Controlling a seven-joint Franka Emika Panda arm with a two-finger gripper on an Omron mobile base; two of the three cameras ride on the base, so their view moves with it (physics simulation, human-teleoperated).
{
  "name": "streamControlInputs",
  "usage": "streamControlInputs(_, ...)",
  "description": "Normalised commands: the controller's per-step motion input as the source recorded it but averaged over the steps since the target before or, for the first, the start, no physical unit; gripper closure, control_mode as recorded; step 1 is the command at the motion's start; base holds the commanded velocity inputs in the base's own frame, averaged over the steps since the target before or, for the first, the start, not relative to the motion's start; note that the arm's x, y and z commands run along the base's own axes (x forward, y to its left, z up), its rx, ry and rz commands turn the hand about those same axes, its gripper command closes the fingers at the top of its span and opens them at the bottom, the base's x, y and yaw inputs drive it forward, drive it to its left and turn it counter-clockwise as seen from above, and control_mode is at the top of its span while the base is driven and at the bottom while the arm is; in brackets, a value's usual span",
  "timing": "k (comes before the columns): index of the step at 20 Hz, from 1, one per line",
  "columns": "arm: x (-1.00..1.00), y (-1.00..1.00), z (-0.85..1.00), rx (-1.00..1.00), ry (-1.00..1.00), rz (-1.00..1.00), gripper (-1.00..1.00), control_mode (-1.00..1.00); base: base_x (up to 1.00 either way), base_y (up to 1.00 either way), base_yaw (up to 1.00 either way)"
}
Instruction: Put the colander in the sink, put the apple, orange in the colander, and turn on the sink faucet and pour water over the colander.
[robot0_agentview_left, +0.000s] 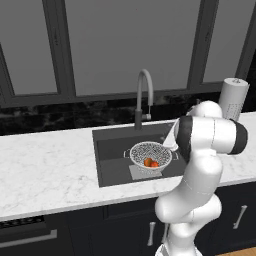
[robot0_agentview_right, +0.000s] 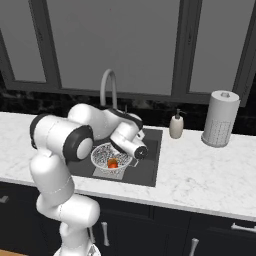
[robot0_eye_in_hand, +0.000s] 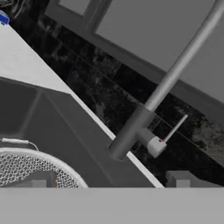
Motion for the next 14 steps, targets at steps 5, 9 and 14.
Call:
streamControlInputs(5,0.19,-0.17,0.80,0.23,-0.22,0.00,-1.00,-1.00,0.00,0.00,0.00)
streamControlInputs(9,0.16,-0.12,0.65,0.23,-0.21,0.00,-1.00,-1.00,0.00,0.00,0.00)
streamControlInputs(14,0.19,0.00,0.23,0.23,-0.09,0.00,-1.00,-1.00,0.00,0.00,0.00)
